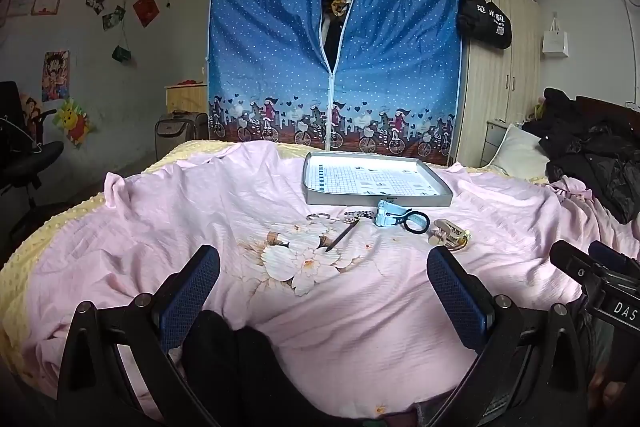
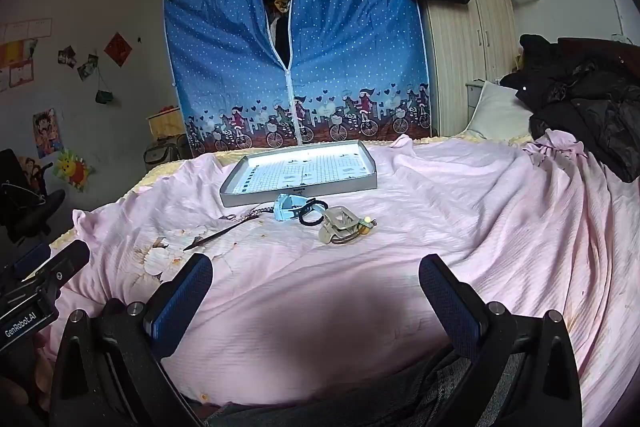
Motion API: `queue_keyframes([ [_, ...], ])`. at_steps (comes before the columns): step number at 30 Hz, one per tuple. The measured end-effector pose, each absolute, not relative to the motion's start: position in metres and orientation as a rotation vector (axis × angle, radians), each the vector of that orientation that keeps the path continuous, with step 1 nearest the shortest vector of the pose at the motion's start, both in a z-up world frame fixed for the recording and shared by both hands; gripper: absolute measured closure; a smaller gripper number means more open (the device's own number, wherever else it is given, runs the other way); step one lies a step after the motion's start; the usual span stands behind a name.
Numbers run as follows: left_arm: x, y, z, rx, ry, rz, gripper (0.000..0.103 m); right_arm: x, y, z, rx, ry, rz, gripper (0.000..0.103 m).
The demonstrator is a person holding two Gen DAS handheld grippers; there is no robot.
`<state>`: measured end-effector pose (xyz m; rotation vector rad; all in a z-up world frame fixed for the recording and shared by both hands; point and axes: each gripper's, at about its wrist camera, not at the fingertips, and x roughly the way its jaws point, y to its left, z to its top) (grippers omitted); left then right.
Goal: Organize jewelry
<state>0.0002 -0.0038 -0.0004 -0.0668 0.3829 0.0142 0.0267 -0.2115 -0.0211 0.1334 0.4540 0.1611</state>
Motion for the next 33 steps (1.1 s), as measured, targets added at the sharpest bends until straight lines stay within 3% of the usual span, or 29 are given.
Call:
queue_keyframes([
  [33, -0.0021, -0.0083, 0.0016, -0.056, 0.383, 0.008, 0.002, 0.0273, -0.2121, -0.0216, 0.135, 0.459, 0.161, 0.000],
])
